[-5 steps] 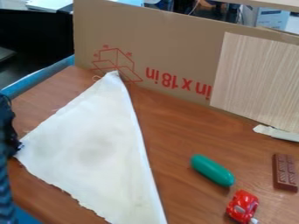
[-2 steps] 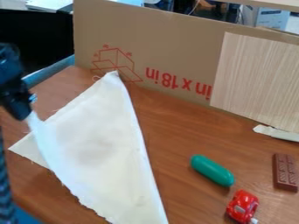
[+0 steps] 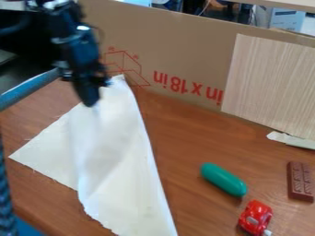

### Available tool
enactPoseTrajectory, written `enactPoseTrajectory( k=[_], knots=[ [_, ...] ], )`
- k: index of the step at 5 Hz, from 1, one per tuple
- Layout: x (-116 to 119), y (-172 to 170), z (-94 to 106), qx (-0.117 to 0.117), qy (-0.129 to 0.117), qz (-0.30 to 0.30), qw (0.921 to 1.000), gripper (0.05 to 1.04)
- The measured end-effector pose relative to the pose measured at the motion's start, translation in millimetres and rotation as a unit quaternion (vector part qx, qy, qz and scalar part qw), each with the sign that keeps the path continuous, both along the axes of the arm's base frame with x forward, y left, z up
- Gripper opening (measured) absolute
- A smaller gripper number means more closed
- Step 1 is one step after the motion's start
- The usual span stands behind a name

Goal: Unfold the cloth from bottom left to top right

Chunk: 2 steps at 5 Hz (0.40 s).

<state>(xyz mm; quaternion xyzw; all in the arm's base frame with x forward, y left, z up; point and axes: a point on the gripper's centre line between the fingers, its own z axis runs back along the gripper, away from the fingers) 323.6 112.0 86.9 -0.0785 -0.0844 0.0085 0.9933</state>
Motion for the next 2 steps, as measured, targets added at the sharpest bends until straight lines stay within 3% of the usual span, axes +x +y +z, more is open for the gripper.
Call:
enactPoseTrajectory(
  k=[2],
  knots=[
    [69,-104,25.8,0.021,-0.008,-0.073,0.9971,0.049]
  ],
)
